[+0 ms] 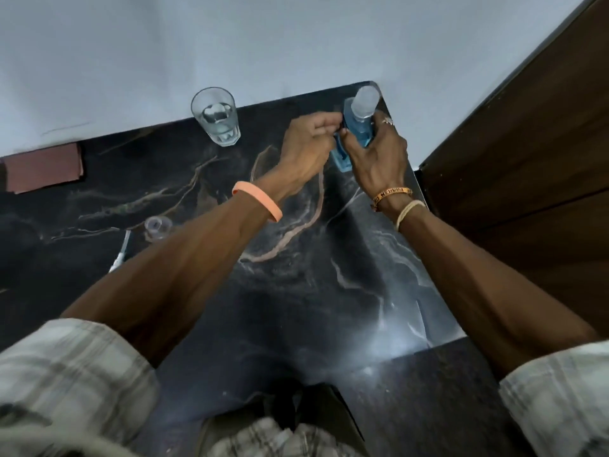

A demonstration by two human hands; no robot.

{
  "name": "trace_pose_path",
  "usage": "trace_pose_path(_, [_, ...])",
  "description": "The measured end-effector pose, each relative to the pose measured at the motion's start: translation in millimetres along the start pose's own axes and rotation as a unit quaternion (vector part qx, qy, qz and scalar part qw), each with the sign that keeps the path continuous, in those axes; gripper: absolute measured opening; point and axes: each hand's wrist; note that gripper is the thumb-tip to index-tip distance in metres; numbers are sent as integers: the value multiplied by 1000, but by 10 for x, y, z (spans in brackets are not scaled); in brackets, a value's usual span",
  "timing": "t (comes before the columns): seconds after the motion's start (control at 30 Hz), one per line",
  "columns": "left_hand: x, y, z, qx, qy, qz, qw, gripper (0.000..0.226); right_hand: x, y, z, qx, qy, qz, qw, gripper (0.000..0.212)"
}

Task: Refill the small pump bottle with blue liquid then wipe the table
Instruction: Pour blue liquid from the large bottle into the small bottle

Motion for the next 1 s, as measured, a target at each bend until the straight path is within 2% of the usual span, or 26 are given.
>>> trace_pose_path(0.33, [-462,1017,135,-8,-38,-38,999,42,21,1186,-208,-18,11,24,999,36])
trace_pose_path(0.47, [-614,1233,204,-43,-82,-37,995,47,140,1425,-207,-48,31,63,996,44])
trace_pose_path(0.67, [-670,1355,239,-62,-74,-30,995,58,145,1497,-184,-35,27,84,996,46])
trace_pose_path(0.9, [-514,1283,146,-22,-139,40,989,55,57,1429,-275,-76,3,85,993,61])
trace_pose_path(1.0, [-323,1244,98,-38,-187,130,973,52,40,1372,-348,-85,-12,72,994,45])
Point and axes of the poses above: each hand's wrist, its own y-axis away from the middle knuckle, its own z-axis out of the palm, x = y × z, and after that the axes turned 14 degrees about -y, right-handed
